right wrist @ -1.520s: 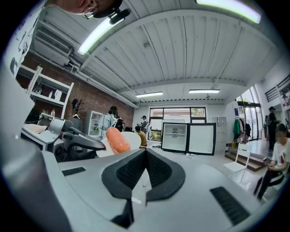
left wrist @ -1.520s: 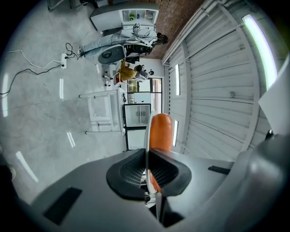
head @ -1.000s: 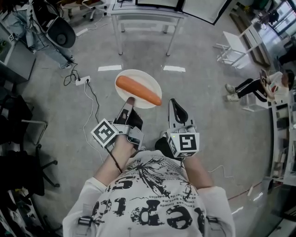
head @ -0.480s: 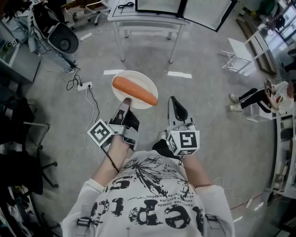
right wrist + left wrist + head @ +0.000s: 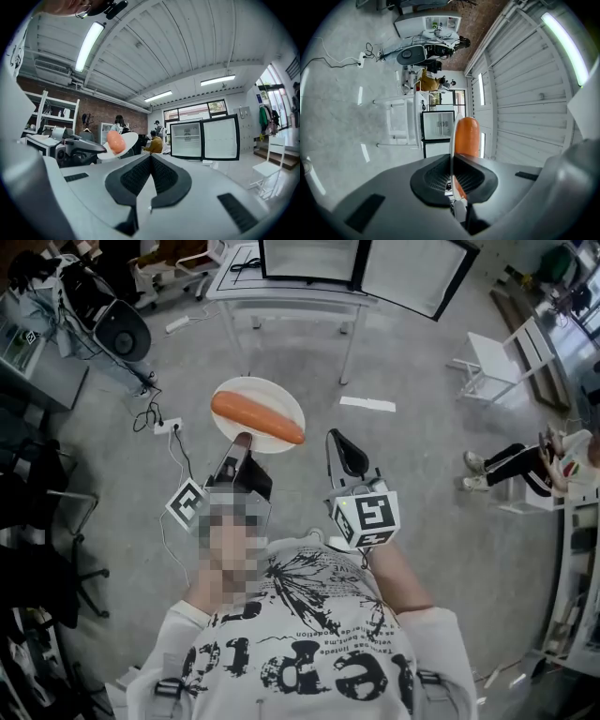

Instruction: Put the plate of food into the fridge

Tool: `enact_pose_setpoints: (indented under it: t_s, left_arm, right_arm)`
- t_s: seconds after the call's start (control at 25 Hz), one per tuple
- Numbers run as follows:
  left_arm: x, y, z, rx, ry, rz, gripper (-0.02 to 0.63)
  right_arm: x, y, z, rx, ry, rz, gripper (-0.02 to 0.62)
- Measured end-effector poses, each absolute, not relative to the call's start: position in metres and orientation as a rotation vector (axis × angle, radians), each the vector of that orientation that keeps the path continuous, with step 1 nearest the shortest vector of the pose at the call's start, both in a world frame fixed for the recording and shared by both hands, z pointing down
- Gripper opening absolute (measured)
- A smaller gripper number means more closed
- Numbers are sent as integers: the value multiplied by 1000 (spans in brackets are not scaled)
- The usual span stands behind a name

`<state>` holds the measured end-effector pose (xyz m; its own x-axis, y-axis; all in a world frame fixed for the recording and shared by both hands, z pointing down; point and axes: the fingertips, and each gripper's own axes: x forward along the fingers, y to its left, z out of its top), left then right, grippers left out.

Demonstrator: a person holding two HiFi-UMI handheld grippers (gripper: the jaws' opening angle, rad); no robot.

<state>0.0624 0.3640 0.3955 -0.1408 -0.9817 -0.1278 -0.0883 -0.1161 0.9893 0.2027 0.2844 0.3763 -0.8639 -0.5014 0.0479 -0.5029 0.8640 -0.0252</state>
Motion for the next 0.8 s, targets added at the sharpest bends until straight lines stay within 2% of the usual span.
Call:
enact_pose_setpoints:
  t_s: [0.48, 0.8]
  left_arm:
    - [73, 278, 400, 1283, -1387, -1309, 21]
    - [41, 208, 405, 1305, -1303, -1315, 21]
  right_arm:
    - [206, 209, 381, 823, -2971, -27, 0]
    - [181, 156, 382, 993, -2912, -113, 0]
